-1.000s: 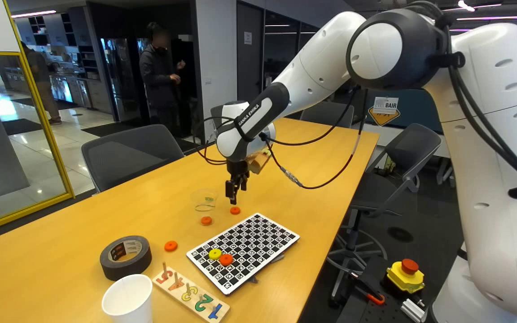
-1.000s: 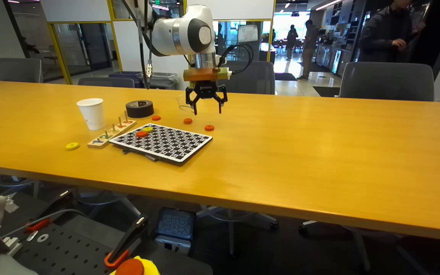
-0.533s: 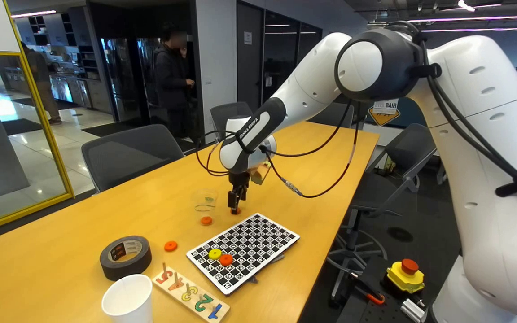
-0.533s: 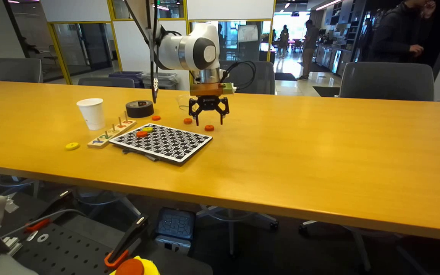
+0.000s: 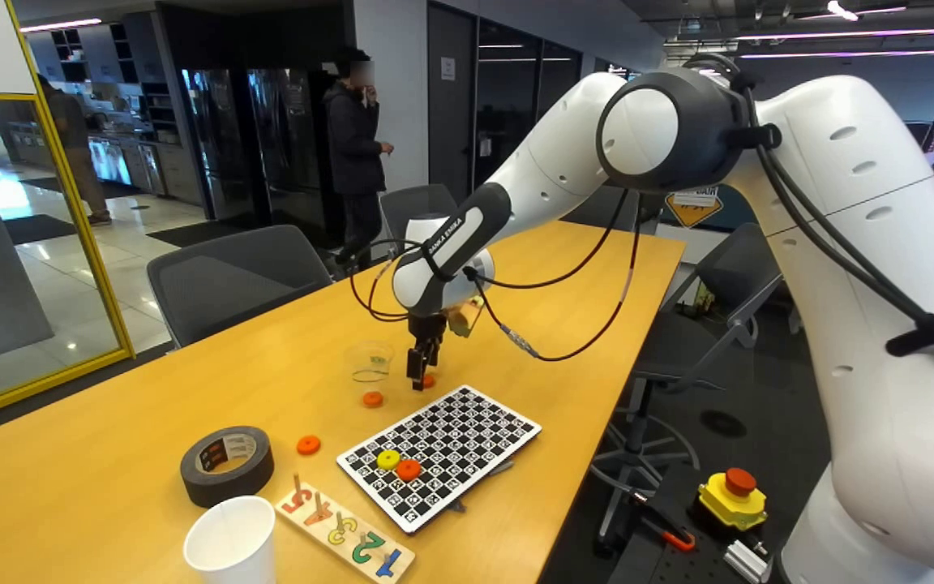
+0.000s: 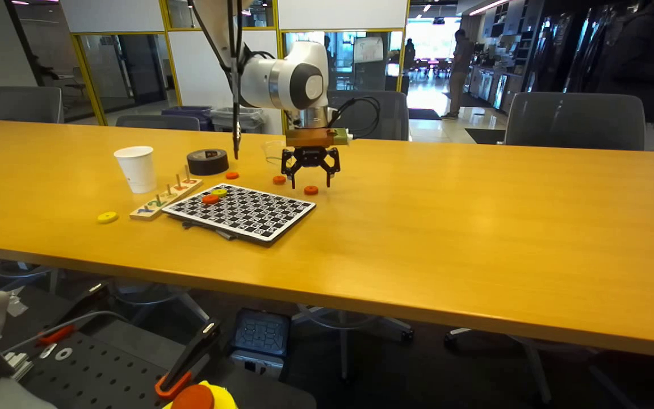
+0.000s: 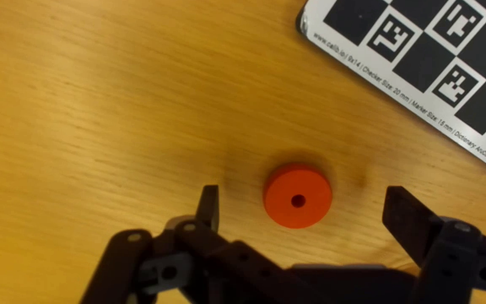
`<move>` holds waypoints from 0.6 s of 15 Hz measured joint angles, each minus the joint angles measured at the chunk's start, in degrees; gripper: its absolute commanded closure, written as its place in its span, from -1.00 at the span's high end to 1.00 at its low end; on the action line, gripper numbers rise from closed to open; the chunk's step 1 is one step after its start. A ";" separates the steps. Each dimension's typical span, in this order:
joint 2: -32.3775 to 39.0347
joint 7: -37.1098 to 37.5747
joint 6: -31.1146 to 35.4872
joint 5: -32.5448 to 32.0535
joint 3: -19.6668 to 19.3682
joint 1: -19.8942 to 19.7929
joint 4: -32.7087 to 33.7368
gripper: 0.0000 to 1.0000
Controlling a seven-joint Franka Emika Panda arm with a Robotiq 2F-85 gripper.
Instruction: Put the orange circles into the transparent cup and the yellow circles into the white cup.
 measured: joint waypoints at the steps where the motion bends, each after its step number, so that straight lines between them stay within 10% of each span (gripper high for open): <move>1: 0.21 -0.16 0.00 0.04 0.15 -0.11 0.24 1.00; 6: 0.72 -0.51 -0.03 0.57 0.35 -0.46 0.84 1.00; 7: 0.76 -0.58 -0.03 0.82 0.35 -0.52 0.89 0.50; 9: 0.78 -0.71 -0.06 1.15 0.35 -0.64 0.92 0.32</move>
